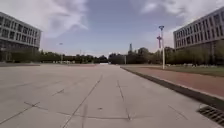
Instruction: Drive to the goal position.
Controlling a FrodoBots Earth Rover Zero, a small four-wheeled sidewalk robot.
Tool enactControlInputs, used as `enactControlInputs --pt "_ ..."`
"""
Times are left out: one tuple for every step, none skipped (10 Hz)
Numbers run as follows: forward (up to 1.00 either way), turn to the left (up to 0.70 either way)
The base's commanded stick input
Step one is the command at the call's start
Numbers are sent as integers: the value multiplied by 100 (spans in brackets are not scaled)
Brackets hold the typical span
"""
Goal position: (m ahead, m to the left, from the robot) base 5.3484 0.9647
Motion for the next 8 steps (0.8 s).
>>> enactControlInputs --pt "100 0" --pt "100 0" --pt "100 0" --pt "100 0" --pt "100 0" --pt "100 0" --pt "100 0" --pt "100 0"
